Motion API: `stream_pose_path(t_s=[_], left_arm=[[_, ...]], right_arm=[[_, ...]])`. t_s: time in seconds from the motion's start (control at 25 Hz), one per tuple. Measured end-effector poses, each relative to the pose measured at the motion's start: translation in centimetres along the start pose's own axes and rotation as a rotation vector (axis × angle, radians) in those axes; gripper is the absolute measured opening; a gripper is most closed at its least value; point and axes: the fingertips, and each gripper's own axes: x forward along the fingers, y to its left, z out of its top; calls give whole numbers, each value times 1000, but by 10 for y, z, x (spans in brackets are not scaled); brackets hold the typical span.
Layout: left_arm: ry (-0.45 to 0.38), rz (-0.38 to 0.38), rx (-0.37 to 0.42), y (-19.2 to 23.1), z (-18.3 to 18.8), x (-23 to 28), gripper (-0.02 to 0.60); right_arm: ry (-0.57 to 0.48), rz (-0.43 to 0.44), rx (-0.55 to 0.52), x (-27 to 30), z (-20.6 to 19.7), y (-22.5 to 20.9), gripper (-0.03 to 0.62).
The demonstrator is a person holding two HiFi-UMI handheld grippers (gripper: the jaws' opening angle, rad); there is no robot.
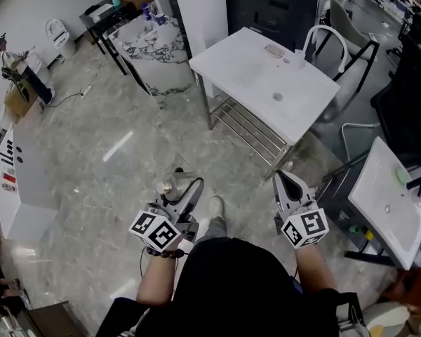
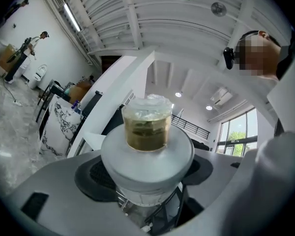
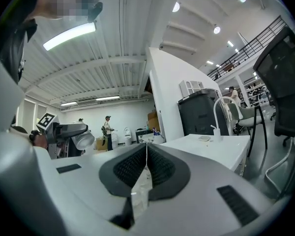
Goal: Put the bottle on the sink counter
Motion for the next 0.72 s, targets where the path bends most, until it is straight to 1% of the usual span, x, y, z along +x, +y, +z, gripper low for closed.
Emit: stream_pose_path(t_s=[0.08,0.2,0.4,0.48,0.72], left_arm=[[-7,-23,-20,15,6,21,351],[-17,-52,-9,34,24,51,353],[-25,-84,-17,74,59,88,353],[-21,-89,-16,91,66,98,351],[-22,-101,-16,138,91,112,351]], right_arm=[[-5,-15,-9,18,7,-10,31],[-19,-18,-19,54,22,-19,31],[-94,-44,-35,117,54,-24,31],[-103,-58,-33,138,58,-29,31],[-75,-99,-39,189,57,-34,31]])
